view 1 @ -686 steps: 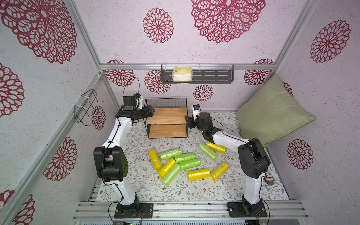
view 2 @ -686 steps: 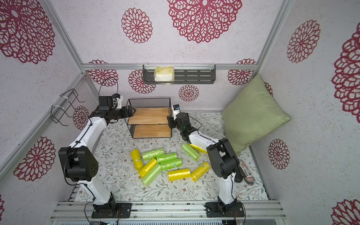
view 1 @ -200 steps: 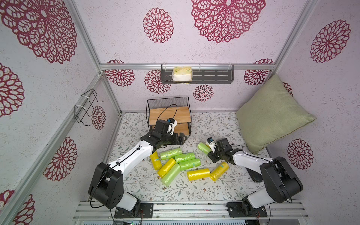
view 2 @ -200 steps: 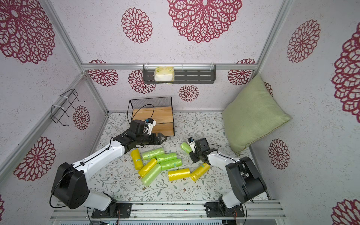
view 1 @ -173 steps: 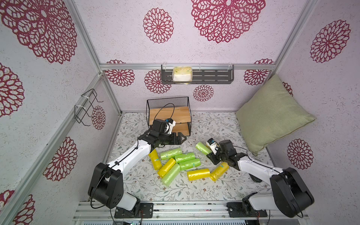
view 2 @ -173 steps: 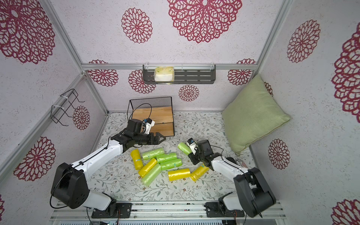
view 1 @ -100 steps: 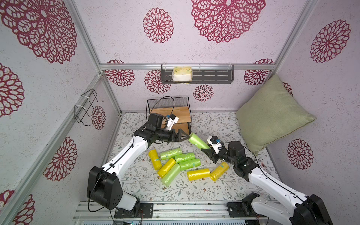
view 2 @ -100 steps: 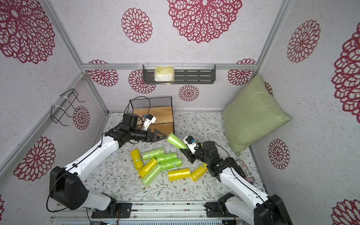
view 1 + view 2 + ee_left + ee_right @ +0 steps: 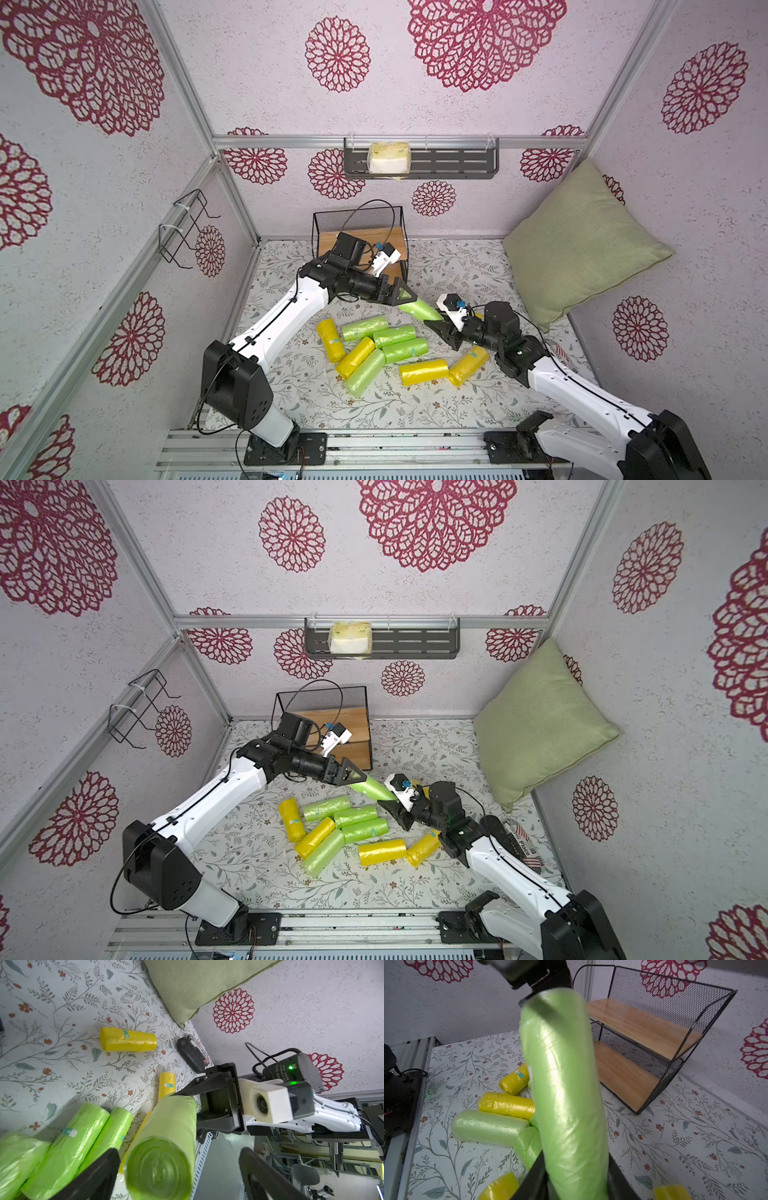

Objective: Sort the rolls of trash bags by color and place them on the shelf
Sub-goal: Pick up the roll of trash bags from the center of the board, then place the roll of trash bags on the shelf.

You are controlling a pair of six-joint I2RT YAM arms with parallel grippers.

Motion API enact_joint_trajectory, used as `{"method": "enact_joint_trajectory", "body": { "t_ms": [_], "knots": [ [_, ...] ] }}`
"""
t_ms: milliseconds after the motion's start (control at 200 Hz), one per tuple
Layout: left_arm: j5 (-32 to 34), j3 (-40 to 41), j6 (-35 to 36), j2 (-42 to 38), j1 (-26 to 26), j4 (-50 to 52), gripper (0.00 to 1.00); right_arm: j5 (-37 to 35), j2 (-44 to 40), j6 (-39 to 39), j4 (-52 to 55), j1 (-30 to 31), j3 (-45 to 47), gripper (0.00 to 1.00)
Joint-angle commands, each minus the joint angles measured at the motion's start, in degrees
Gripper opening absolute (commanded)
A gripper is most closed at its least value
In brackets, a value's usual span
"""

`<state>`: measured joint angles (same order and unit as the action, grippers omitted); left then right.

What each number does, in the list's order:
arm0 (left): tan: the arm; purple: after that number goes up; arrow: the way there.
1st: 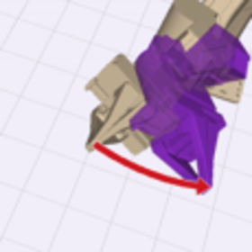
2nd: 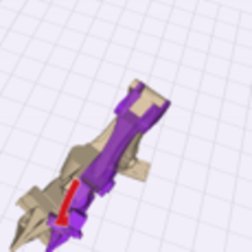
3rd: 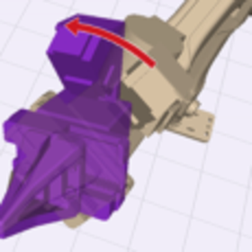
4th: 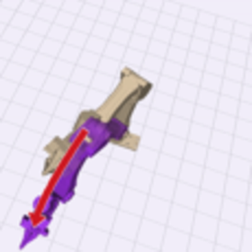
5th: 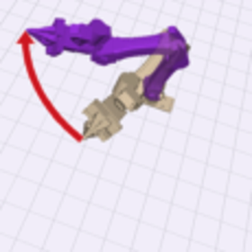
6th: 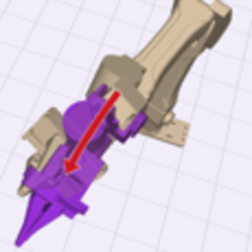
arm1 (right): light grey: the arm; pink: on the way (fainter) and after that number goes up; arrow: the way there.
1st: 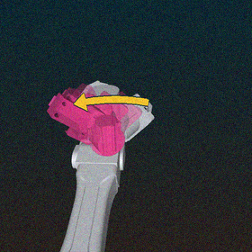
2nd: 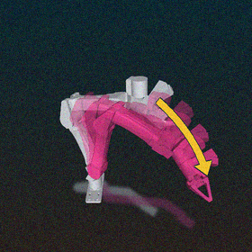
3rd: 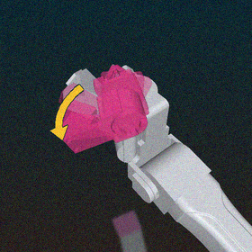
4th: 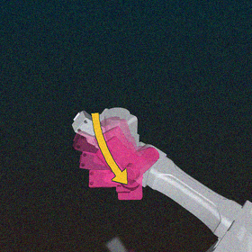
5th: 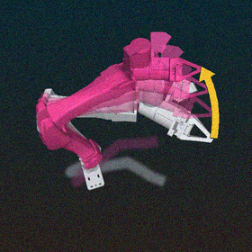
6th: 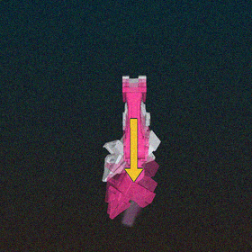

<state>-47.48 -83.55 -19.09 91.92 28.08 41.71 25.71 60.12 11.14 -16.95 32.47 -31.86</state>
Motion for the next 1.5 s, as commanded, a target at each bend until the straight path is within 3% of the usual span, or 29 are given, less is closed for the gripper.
{"method": "enact_joint_trajectory", "body": {
  "t_ms": [0, 150, 270, 410, 495, 640, 765, 950, 1091, 1271, 1496],
  "knots": [
    [-0.8, -1.2, 2.8, 0.9, 0.7, 3.0, 0.88, 1.8, -0.5, 1.2, -5.8, 0.4, -1.6, 0.37],
    [-2.0, -1.2, 2.9, 1.5, 0.6, 2.6, 0.72, 2.0, -0.3, 1.5, -6.6, 0.4, -1.2, 0.36],
    [-4.0, -1.4, 2.4, 1.8, 0.4, 1.3, 0.48, 1.9, 0.2, 1.9, -6.4, 0.4, -1.2, 0.36],
    [-4.6, -0.5, 1.2, 1.1, -0.8, -0.7, 0.28, 1.2, -0.1, 2.2, -5.6, 0.4, -0.9, 0.37],
    [-4.1, 1.1, -0.6, -0.5, -1.9, -3.5, 0.20, 0.1, -0.8, 1.8, -5.0, 0.3, -0.8, 0.44],
    [-0.1, 6.1, -5.7, -5.7, -5.4, -10.7, 0.15, -3.8, -2.6, -0.9, -3.5, -0.5, -0.8, 0.82],
    [9.2, 12.4, -11.2, -13.7, -10.4, -18.9, 0.14, -5.4, -4.0, -3.7, -3.4, -2.6, -0.4, 0.96],
    [44.7, 16.8, -7.7, -25.1, -11.2, -24.2, 0.12, -5.4, -2.7, -6.1, -6.8, -2.9, -0.6, 0.97],
    [62.3, 21.3, 0.3, -26.3, -9.4, -37.1, 0.11, -4.0, -0.1, -7.6, -9.8, -2.8, -1.6, 0.97],
    [68.9, 19.5, 17.1, -15.6, -9.2, -48.7, 0.11, -2.6, 1.9, -7.7, -9.7, -2.8, -3.6, 0.97],
    [65.9, 13.9, 31.3, -4.9, -9.1, -50.1, 0.16, -2.8, 0.5, -8.3, -10.2, -2.8, -2.3, 0.97]
  ]
}}
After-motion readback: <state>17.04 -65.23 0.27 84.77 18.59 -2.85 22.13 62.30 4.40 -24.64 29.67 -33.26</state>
